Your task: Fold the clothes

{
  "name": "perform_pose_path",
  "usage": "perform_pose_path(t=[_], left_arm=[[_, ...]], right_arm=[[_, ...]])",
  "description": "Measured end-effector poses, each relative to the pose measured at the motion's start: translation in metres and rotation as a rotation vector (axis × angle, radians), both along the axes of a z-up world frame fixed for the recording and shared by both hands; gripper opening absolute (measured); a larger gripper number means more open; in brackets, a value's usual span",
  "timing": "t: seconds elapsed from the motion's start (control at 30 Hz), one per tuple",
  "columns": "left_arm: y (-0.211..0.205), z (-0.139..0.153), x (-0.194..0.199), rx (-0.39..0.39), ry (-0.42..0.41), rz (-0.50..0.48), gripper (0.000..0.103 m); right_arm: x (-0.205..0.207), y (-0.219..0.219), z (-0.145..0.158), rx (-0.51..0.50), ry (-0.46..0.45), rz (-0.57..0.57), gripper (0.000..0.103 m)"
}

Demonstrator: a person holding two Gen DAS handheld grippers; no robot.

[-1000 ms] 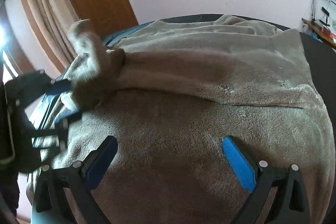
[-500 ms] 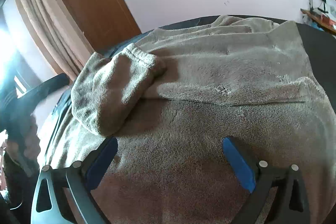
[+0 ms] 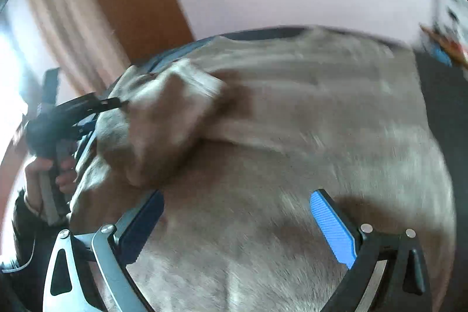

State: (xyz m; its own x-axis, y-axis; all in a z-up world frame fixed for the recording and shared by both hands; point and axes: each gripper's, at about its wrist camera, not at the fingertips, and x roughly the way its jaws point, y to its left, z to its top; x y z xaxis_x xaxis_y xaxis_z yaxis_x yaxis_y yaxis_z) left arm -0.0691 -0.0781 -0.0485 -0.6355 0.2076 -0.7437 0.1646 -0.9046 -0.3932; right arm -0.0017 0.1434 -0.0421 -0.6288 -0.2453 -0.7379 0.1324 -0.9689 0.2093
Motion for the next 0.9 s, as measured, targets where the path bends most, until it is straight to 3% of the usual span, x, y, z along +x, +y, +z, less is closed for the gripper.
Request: perform_pose_path(t=[0.07, 0.13, 0.27, 0.57, 0.7, 0.77, 0.83, 0.9], left_arm=[[-0.004, -0.004, 0.000, 0.045, -0.011, 0.012, 0.079], [-0.006, -0.004, 0.002, 0.042, -0.015, 0.024, 0.079], [-0.004, -0.004, 0.000, 0.050, -0.026, 0.028, 0.079], [-0.003, -0.007, -0.007, 0.052, -0.050, 0.038, 0.079], [-0.003, -0.007, -0.006, 0.057, -0.053, 0.040, 0.079], [-0.002, -0.007, -0.006, 0.054, -0.052, 0.041, 0.079], [0.000, -0.007, -0.007, 0.045, -0.049, 0.041, 0.079], [0.001, -0.007, -0.007, 0.033, -0.046, 0.041, 0.080]], right_arm=[[-0.014, -0.016, 0.022, 0.050, 0.039, 0.069, 0.102], [-0.033, -0.029, 0.037, 0.088, 0.071, 0.122, 0.102], [-0.079, -0.045, 0.049, 0.107, 0.071, 0.200, 0.102], [-0.143, -0.065, 0.000, 0.155, -0.071, 0.212, 0.095], [-0.139, -0.069, -0.006, 0.140, -0.064, 0.234, 0.076], [-0.134, -0.072, -0.004, 0.144, -0.047, 0.245, 0.060], [-0.128, -0.070, 0.006, 0.135, -0.017, 0.239, 0.035], [-0.122, -0.067, 0.018, 0.118, 0.018, 0.232, 0.020]])
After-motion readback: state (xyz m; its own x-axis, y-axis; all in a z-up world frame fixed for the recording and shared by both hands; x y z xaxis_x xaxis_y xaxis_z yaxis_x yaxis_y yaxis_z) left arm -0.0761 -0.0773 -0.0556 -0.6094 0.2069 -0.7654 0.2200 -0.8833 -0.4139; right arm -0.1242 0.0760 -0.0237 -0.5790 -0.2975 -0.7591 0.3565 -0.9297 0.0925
